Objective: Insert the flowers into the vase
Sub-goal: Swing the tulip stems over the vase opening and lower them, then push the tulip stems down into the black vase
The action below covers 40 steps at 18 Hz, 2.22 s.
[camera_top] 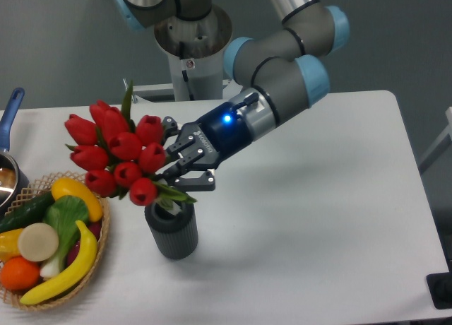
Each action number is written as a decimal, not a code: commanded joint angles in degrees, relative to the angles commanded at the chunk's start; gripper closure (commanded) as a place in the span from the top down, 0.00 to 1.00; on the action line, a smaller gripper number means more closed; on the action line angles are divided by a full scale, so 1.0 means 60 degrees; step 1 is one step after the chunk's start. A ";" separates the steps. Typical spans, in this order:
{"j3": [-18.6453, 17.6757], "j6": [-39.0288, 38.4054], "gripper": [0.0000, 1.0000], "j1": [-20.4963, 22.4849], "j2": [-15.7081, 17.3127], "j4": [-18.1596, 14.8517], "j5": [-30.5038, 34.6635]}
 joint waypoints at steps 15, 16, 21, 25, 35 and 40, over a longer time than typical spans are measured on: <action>-0.0557 0.0614 0.25 0.0190 -0.0673 0.0000 0.0044; -0.0557 0.0717 0.26 0.0205 -0.0746 0.0000 0.0044; -0.0703 0.0864 0.26 0.0263 -0.0981 0.0000 0.0088; -0.1082 0.1622 0.26 0.0424 -0.1157 0.0000 0.0103; -0.1494 0.2021 0.28 0.0601 -0.1274 0.0000 0.0132; -0.1553 0.2168 0.66 0.0601 -0.1289 0.0000 0.0132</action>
